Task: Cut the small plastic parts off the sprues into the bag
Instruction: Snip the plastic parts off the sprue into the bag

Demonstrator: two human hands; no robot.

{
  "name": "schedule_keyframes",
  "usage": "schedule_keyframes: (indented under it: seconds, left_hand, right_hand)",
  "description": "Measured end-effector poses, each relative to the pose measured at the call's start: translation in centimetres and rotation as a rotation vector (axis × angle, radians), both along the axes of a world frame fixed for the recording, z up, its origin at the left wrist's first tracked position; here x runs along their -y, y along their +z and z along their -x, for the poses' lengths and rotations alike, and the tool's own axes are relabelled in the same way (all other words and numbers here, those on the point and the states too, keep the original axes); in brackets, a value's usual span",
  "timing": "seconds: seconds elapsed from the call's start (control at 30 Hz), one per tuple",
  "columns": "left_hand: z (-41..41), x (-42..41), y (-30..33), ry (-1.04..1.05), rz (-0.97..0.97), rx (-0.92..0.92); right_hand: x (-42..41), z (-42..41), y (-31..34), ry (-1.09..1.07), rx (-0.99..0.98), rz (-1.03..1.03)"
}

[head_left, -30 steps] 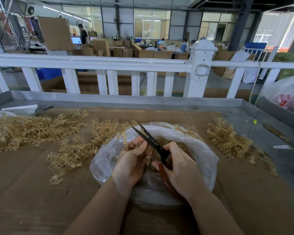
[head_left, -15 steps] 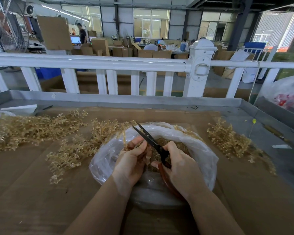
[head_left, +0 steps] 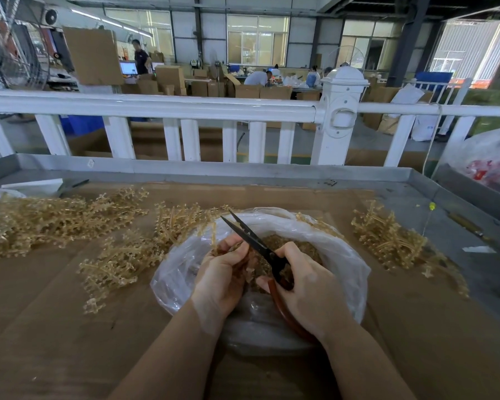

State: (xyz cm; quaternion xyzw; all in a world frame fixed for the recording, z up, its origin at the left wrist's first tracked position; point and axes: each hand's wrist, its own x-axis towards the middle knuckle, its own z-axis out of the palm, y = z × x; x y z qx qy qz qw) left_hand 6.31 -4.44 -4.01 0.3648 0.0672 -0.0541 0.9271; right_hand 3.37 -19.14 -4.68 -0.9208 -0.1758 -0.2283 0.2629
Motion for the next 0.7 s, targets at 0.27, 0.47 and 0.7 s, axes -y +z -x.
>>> schedule_keyframes:
  seconds: [0.27, 0.47, 0.7]
  left_hand:
    - [0.16, 0.25, 0.23, 0.110, -0.063, -0.042]
    - [0.16, 0.31, 0.30, 0.125, -0.105, -0.052]
    - [0.07, 0.26, 0.37, 0.116, -0.071, -0.062]
  right_hand:
    - [0.14, -0.15, -0.14, 0.022, -0.033, -0.003]
    - [0.14, -0.30, -0.23, 0.024, -0.039, -0.012]
    - [0.02, -0.25, -0.14, 0.011, -0.021, -0.007]
